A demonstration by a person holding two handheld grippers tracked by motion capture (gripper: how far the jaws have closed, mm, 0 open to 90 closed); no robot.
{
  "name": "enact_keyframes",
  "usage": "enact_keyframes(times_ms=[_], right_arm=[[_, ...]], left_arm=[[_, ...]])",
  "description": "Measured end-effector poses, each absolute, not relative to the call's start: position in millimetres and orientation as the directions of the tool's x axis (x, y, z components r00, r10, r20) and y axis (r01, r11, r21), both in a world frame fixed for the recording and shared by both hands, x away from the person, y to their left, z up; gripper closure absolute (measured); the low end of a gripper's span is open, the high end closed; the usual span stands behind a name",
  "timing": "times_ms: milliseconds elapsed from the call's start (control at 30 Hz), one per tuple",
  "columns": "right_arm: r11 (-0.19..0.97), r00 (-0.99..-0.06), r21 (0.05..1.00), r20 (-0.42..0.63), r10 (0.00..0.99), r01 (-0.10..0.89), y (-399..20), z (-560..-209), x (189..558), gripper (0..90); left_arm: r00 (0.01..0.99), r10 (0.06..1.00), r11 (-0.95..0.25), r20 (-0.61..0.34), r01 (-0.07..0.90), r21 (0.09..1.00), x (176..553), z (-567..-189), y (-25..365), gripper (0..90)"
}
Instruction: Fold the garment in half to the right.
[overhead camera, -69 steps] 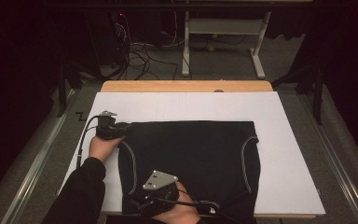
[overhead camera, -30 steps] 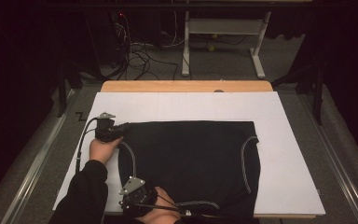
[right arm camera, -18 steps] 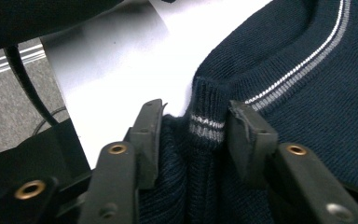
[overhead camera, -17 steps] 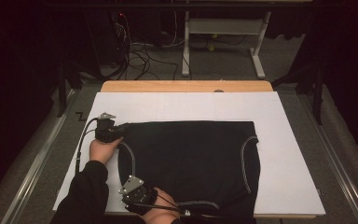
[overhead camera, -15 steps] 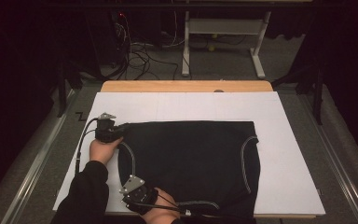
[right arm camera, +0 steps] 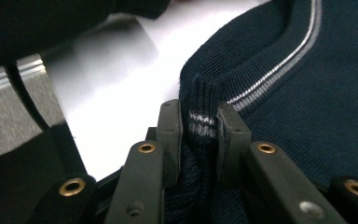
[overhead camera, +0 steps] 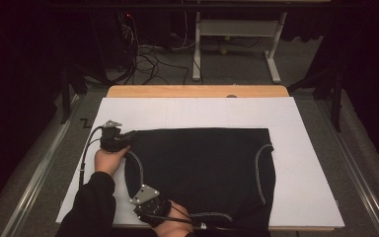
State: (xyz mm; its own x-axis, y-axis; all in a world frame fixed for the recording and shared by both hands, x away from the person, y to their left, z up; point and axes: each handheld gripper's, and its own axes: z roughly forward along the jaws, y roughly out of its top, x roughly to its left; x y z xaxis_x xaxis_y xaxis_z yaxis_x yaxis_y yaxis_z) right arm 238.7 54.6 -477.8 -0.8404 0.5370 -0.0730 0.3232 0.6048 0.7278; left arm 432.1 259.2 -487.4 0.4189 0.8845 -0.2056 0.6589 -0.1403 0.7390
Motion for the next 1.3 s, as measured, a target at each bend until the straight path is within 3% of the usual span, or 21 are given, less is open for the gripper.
enact_keyframes(times_ms=[400, 667, 900, 1300], right_arm=[[0.506, -0.832, 0.815, -0.053, 0.552, 0.284, 34, -466, 232, 76.0], [0.49, -0.84, 0.827, -0.04, 0.541, 0.276, 33, -467, 233, 75.9], [0.465, -0.836, 0.846, -0.043, 0.547, 0.261, 28, -460, 230, 75.9], [0.39, -0.824, 0.892, -0.034, 0.566, 0.231, 11, -438, 224, 75.8]], left_arm=[[0.409, 0.891, -0.146, -0.197, 0.669, 0.728, 430, -487, 256, 75.3], [0.311, 0.908, -0.021, -0.281, 0.702, 0.711, 428, -484, 253, 76.2], [0.264, 0.923, 0.029, -0.282, 0.681, 0.732, 420, -473, 244, 76.0], [0.284, 0.921, 0.043, -0.265, 0.604, 0.796, 411, -435, 232, 76.5]])
